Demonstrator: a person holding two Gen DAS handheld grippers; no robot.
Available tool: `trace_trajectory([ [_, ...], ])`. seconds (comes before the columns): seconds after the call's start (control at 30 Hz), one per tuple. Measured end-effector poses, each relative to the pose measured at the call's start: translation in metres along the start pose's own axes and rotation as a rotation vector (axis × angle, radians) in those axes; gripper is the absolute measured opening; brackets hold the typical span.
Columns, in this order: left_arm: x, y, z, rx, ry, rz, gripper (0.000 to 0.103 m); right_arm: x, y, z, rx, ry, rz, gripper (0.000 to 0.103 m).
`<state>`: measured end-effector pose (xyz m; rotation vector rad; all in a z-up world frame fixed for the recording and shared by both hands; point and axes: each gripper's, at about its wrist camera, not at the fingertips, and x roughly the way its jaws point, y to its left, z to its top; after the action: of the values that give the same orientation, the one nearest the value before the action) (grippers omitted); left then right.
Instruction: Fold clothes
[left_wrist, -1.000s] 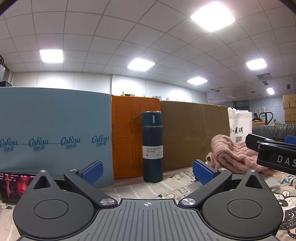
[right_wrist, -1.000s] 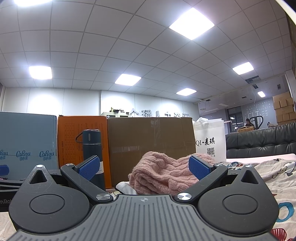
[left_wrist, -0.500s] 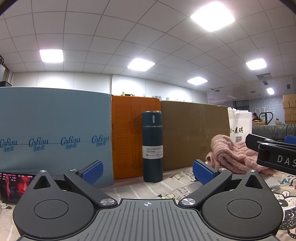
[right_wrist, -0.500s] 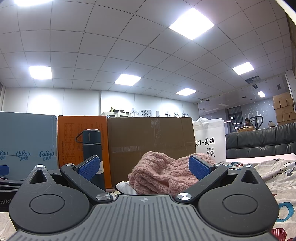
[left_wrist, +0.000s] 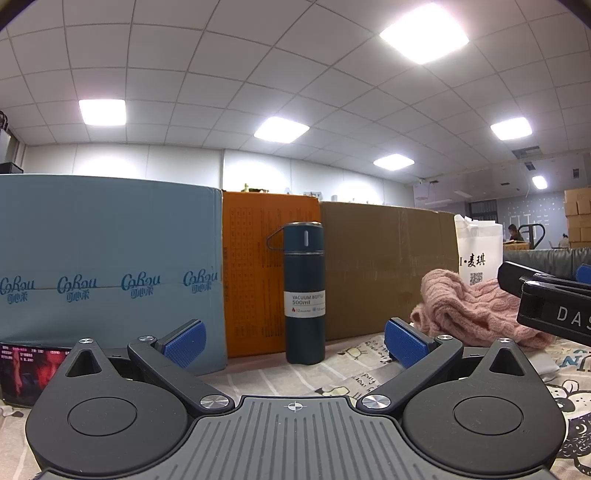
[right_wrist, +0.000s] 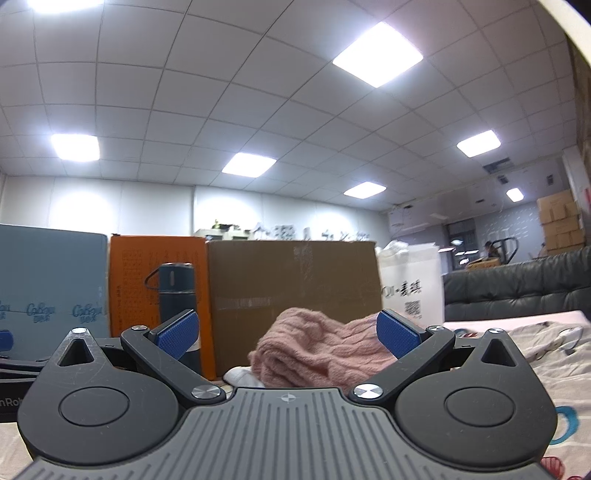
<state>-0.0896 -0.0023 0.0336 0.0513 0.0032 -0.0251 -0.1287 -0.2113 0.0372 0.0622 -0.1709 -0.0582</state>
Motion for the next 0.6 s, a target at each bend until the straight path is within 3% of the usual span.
trace_trajectory([
  [0.2, 0.0, -0.004, 0.0, 0.019, -0.004, 0.016, 0.103, -0.001, 0.002, -0.001, -0.025, -0.005, -0.069, 0.103],
  [0.4, -0.003, -0.015, -0.001, 0.086, -0.015, 0.008, 0.103, -0.004, 0.002, -0.001, -0.026, -0.028, -0.056, 0.103],
  [0.6, -0.011, -0.009, 0.001, 0.047, -0.068, -0.015, 0.103, 0.003, -0.004, -0.001, 0.017, 0.009, -0.036, 0.103],
])
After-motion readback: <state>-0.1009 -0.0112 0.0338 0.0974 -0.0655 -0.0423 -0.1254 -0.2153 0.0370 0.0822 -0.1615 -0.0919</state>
